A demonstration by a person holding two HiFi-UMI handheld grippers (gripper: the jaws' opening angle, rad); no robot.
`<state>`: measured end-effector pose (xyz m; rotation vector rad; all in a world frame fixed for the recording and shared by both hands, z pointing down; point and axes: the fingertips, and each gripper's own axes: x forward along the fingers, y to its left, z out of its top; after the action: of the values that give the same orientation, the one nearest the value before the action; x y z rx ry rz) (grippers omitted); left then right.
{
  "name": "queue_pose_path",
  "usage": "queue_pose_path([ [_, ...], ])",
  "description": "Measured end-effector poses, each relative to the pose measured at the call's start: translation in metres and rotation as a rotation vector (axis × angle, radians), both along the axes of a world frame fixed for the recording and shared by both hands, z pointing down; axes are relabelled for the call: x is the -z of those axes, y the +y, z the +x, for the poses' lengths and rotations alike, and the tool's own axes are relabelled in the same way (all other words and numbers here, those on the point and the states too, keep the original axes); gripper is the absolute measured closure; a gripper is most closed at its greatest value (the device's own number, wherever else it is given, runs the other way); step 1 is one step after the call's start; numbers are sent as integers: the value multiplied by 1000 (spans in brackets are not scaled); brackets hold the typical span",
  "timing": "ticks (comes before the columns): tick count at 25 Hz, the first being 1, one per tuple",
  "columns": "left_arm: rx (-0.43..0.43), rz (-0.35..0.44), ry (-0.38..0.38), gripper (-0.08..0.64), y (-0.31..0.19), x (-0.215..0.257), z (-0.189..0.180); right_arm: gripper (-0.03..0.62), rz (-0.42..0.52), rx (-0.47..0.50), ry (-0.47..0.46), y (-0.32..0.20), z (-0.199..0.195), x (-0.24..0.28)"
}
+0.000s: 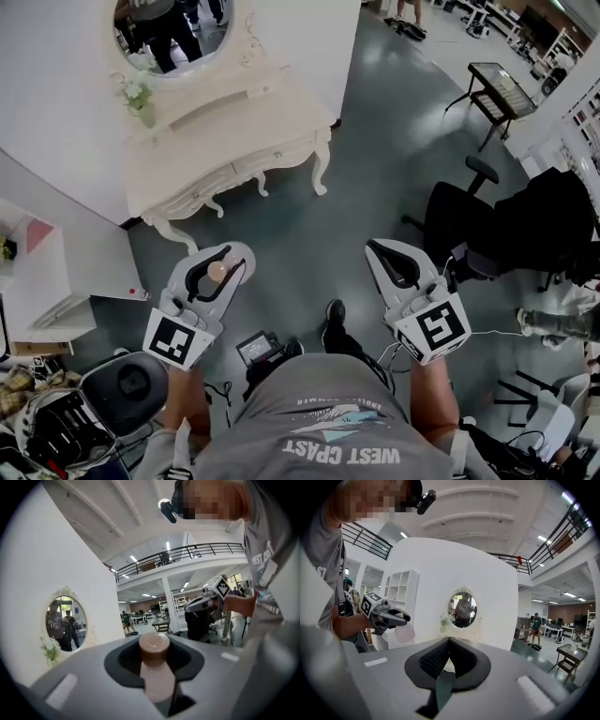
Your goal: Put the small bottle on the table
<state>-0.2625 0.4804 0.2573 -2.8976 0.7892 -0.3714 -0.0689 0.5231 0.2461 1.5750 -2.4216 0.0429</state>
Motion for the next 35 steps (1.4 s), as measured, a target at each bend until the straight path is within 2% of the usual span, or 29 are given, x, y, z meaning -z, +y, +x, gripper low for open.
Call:
queue_pose_path([
  [16, 155, -6, -40, 456, -71, 0, 81, 589, 0, 151, -52, -109, 90, -9],
  [25, 259, -5, -70, 456, -105, -1, 98, 589, -1, 249, -83, -164, 109, -17],
  [30, 250, -34, -75, 456, -133, -10, 101, 589, -36, 234, -97, -194, 112, -32],
  [35, 179, -46, -60, 456, -184, -27, 105, 589, -45, 172, -76, -226, 112, -40],
])
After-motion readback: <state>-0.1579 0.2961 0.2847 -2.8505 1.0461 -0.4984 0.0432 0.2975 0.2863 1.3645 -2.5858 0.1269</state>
